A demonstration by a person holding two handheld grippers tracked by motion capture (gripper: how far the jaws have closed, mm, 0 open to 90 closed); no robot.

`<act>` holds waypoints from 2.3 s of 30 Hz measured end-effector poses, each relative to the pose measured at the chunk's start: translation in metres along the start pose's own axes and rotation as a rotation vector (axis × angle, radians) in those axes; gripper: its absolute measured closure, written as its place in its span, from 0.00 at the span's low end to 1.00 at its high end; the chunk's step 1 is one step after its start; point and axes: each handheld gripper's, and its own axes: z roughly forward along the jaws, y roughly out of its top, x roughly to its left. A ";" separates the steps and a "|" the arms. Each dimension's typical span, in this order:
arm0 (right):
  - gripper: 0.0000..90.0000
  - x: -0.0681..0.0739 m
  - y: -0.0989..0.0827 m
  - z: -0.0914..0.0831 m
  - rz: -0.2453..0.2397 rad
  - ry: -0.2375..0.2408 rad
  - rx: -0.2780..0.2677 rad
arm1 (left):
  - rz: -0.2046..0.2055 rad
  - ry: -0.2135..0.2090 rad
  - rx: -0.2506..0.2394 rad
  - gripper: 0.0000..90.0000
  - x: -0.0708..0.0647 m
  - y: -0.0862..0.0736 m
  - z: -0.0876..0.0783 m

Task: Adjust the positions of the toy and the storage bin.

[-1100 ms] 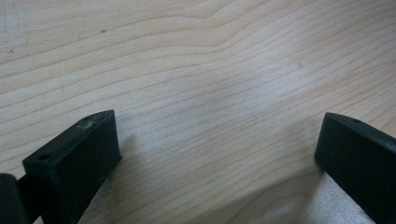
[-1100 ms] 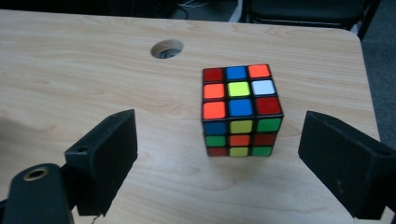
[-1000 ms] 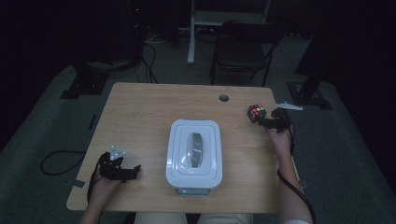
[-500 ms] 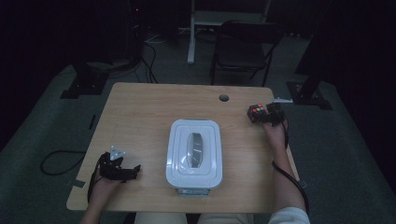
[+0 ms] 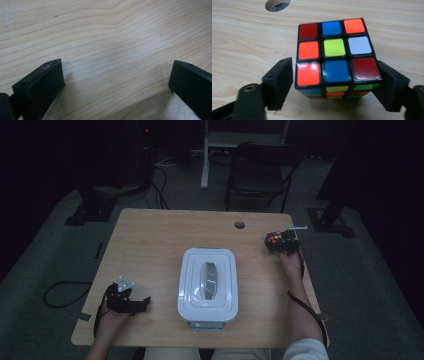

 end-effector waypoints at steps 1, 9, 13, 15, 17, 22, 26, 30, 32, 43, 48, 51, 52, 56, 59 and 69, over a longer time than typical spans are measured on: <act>0.35 0.000 -0.001 0.000 -0.005 0.003 0.003 | 0.000 0.000 -0.001 0.01 0.000 0.000 0.000; 0.38 0.004 -0.004 -0.009 -0.045 -0.032 0.005 | 0.000 0.000 -0.001 0.01 0.000 0.000 0.000; 0.38 0.002 -0.006 -0.020 -0.026 -0.014 -0.008 | 0.000 -0.001 -0.001 0.01 0.000 0.000 0.000; 0.38 0.003 -0.008 -0.027 -0.029 -0.013 -0.014 | 0.000 0.000 0.000 0.01 0.000 0.000 0.000; 0.38 0.005 -0.011 -0.034 -0.026 -0.002 -0.023 | -0.001 0.000 0.000 0.01 0.000 0.000 0.000; 0.38 0.012 -0.016 -0.052 -0.044 0.008 -0.036 | -0.001 0.000 0.001 0.01 0.000 0.000 0.000; 0.38 0.020 -0.023 -0.068 -0.084 0.009 -0.044 | -0.001 -0.001 -0.001 0.01 0.000 0.000 0.000; 0.38 0.028 -0.030 -0.084 -0.113 0.006 -0.051 | -0.003 -0.001 -0.001 0.01 0.000 0.000 0.000; 0.38 0.032 -0.035 -0.093 -0.123 0.001 -0.060 | -0.004 0.001 0.000 0.01 0.000 0.000 0.000; 0.38 0.044 -0.075 -0.137 -0.152 -0.013 -0.060 | -0.006 0.004 0.001 0.01 0.000 0.000 0.000; 0.38 0.045 -0.091 -0.149 -0.146 -0.012 -0.053 | -0.022 0.015 0.000 0.01 0.000 0.000 0.000; 0.38 0.045 -0.095 -0.151 -0.144 -0.007 -0.052 | -0.023 0.015 -0.001 0.01 0.000 0.000 0.000; 0.38 0.048 -0.105 -0.155 -0.156 -0.008 -0.030 | -0.026 0.018 -0.001 0.01 0.000 0.000 0.000; 0.38 0.051 -0.115 -0.158 -0.161 -0.004 -0.015 | -0.026 0.018 -0.001 0.01 0.000 0.000 0.000; 0.38 0.056 -0.126 -0.162 -0.168 0.003 -0.005 | -0.017 0.013 0.000 0.01 0.000 0.000 0.000; 0.38 0.054 -0.151 -0.171 -0.137 0.008 0.014 | -0.013 0.010 -0.001 0.01 0.000 0.000 0.000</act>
